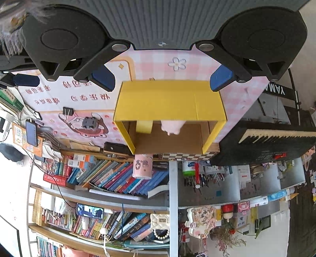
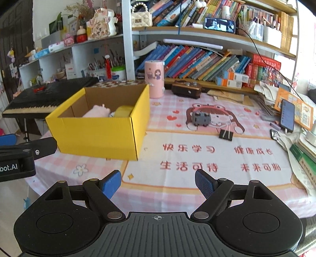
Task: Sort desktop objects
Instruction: 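Withdraw both tools from the box toward the black binder clip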
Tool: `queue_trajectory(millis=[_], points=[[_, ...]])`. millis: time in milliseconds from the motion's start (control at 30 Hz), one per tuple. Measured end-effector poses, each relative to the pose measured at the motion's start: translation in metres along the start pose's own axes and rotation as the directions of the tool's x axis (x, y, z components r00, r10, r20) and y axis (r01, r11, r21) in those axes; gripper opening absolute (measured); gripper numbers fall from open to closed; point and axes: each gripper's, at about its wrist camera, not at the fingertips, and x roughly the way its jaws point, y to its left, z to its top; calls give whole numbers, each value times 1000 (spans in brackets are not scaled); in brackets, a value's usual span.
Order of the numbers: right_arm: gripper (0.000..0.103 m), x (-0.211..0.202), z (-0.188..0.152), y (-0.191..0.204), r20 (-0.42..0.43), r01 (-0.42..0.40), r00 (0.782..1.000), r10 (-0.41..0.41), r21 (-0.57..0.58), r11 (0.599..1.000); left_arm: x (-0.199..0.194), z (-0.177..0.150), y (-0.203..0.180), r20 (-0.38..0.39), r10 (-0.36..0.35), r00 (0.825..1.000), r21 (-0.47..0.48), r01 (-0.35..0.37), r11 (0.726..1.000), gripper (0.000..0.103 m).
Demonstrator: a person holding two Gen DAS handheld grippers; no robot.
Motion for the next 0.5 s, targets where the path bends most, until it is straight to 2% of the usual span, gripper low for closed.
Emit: queue_trajectory(millis=[167, 500], points=[[84, 0, -7, -3, -31, 23, 999, -23, 23, 999, 1, -10, -9, -37, -38, 999, 18, 39, 999, 103], [84, -2, -8, -14, -48, 71, 996, -69, 50, 996, 9, -7, -18, -51, -84, 995, 19, 85, 996, 103]])
